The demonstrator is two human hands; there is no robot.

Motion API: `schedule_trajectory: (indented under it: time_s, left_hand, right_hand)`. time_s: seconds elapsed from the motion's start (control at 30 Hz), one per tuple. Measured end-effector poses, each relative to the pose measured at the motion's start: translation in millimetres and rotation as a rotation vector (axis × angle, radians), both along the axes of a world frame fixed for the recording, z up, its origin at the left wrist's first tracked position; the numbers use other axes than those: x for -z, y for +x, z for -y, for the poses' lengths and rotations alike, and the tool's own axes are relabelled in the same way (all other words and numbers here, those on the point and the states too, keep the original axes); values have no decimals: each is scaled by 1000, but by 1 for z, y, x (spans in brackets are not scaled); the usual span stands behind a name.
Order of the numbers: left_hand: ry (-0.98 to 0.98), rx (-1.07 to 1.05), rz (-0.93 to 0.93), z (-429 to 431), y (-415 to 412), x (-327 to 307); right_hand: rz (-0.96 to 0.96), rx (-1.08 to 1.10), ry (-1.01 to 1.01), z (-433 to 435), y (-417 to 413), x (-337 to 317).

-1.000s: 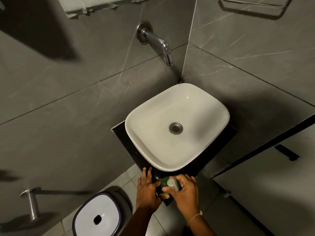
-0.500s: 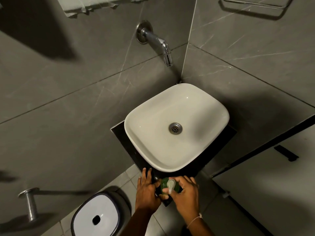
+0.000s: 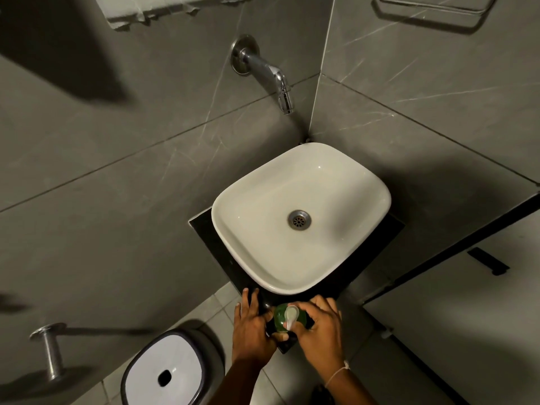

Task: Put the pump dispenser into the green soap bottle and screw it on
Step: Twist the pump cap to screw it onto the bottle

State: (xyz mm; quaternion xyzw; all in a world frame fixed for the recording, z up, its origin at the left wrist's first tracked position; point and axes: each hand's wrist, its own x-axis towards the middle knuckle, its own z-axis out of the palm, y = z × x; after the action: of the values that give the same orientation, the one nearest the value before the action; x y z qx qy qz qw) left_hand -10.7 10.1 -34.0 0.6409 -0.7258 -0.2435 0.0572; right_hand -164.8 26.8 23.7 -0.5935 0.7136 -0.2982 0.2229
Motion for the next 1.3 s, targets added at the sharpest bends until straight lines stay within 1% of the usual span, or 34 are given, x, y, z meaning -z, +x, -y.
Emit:
schedule_trajectory:
  time_s: [0.3, 0.47, 0.67, 0.8, 0.9, 1.2, 1.3]
  left_hand:
    - [-40, 3, 26, -2, -1, 3]
    - [-53, 29, 35, -1, 1, 1]
    - [-76, 17, 3, -3, 2, -1]
    - [-50, 20, -6, -2, 2, -1]
    - [-37, 22, -17, -2, 2, -2]
    - [-33, 44, 5, -1, 3, -1]
    - [-28, 41, 22, -1, 3, 1]
  right_hand:
    - [-19, 183, -32, -13, 19, 6]
    - [34, 140, 30, -22, 18, -4]
    - [31, 156, -76, -34, 23, -21]
    - [29, 183, -97, -29, 22, -26]
    - [13, 124, -95, -27, 16, -26]
    - [25, -125, 58, -11, -13, -38]
    - [46, -181, 68, -8, -18, -39]
